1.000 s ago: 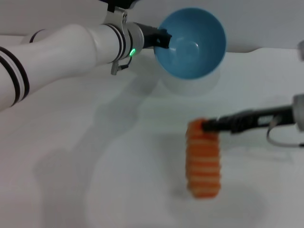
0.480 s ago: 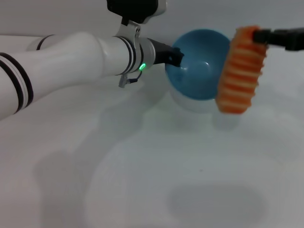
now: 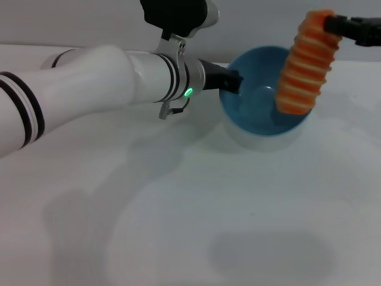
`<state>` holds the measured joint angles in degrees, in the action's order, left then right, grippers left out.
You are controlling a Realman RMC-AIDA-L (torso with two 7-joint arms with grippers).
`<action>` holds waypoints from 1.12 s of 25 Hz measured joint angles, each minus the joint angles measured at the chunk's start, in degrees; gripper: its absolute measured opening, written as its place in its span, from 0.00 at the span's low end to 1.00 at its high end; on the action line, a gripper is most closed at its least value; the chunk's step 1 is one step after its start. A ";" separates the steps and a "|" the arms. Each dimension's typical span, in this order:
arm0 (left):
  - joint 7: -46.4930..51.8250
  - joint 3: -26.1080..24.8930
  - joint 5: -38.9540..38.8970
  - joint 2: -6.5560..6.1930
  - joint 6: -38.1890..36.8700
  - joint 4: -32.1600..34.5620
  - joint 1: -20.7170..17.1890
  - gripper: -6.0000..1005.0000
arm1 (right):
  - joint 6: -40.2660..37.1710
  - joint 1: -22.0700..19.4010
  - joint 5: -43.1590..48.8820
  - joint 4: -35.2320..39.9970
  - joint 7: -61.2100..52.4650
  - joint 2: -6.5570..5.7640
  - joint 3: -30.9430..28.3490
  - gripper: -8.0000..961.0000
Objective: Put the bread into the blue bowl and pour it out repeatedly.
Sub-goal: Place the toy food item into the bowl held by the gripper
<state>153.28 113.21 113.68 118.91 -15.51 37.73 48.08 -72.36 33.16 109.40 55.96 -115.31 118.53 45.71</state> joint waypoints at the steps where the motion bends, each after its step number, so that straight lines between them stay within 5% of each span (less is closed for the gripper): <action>1: 0.00 0.18 -0.23 0.00 0.01 0.04 -0.01 0.00 | 0.84 0.57 -0.02 -1.70 1.16 -0.07 -0.06 0.12; 18: 0.00 2.36 -2.55 0.08 1.01 0.44 -0.16 0.00 | 5.72 3.52 -0.84 -12.68 7.99 0.08 -0.37 0.11; 23: 0.00 2.37 -2.59 0.01 1.57 0.31 -0.21 0.00 | 5.33 1.81 -4.27 -12.21 8.81 -0.09 -0.30 0.18; 26: -0.01 2.37 -2.59 0.01 2.23 -0.06 -0.22 0.00 | 4.98 0.35 -8.24 -11.23 13.02 -0.11 -0.23 0.42; 28: -0.17 2.65 -2.59 0.01 3.55 -0.39 -0.36 0.00 | 4.55 -1.28 -11.52 -10.23 18.25 0.11 -0.29 0.45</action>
<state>153.11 115.85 111.09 118.91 -11.96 37.33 47.73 -67.82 31.88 97.87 45.74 -97.06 118.64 45.42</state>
